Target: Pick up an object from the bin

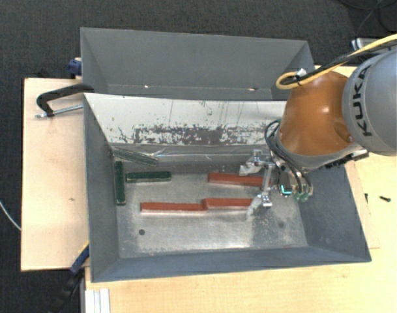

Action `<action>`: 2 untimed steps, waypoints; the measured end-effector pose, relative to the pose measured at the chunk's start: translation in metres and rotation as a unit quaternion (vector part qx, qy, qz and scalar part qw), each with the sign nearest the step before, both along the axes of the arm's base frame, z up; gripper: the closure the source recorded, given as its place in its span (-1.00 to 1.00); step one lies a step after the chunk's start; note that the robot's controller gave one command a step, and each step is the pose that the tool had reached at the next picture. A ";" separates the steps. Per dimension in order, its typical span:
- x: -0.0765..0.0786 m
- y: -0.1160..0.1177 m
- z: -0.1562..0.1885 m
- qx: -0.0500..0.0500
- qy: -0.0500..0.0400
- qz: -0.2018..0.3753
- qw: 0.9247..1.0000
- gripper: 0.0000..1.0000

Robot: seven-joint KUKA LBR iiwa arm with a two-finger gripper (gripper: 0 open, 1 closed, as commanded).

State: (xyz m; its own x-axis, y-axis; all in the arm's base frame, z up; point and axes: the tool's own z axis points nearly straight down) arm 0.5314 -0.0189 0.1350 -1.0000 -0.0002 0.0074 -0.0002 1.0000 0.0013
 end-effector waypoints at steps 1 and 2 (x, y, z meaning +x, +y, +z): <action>0.002 0.000 0.004 0.000 -0.004 0.000 1.000 -1.00; 0.027 0.011 -0.052 -0.001 -0.028 0.025 0.999 1.00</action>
Offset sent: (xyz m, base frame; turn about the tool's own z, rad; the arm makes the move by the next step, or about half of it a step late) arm 0.0137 0.0115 -0.0650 -0.0532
